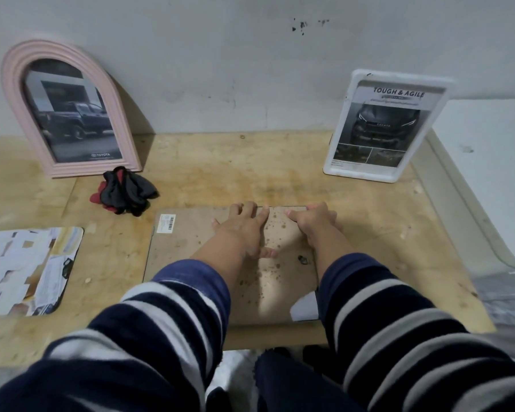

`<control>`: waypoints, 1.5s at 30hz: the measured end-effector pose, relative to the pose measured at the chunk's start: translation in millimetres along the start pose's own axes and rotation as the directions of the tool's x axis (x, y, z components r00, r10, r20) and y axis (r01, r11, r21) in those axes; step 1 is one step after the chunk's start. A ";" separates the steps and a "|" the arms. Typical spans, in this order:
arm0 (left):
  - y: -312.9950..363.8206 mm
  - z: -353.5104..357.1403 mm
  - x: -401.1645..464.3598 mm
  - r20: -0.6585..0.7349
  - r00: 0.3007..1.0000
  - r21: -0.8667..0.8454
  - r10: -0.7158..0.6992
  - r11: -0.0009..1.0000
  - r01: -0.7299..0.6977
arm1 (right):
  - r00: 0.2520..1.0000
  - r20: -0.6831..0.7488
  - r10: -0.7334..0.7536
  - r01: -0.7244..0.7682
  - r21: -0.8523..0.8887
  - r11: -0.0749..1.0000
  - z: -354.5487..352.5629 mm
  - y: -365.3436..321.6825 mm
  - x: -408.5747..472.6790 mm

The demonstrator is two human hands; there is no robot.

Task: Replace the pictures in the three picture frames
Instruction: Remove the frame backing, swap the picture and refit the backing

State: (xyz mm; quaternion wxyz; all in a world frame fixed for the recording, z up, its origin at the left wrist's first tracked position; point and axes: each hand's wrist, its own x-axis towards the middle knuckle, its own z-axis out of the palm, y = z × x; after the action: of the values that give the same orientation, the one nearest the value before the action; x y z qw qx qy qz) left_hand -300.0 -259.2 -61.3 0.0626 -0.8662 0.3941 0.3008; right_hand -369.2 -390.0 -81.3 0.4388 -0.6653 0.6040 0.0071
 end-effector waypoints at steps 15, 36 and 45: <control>-10.8 17.3 -9.0 -0.110 0.993 -0.036 0.041 0.998 -0.045 | 1.000 -0.022 0.011 -0.011 0.018 1.000 4.1 6.0 -4.5; -129.6 13.8 -45.0 0.030 0.981 -0.186 -0.191 0.963 0.193 | 0.882 0.274 -0.384 0.462 -0.345 0.817 95.4 -41.8 -59.4; -124.5 22.8 -50.2 0.001 0.973 -0.141 -0.230 0.963 0.228 | 0.906 0.325 -0.271 0.385 -0.367 0.847 107.3 -59.8 -40.9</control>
State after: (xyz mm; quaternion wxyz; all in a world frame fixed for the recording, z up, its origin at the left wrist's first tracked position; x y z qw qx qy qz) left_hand -246.6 -134.2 -67.2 0.0327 -0.9105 0.2696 0.3117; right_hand -276.0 -300.7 -90.8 0.3545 -0.8315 0.4008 0.1494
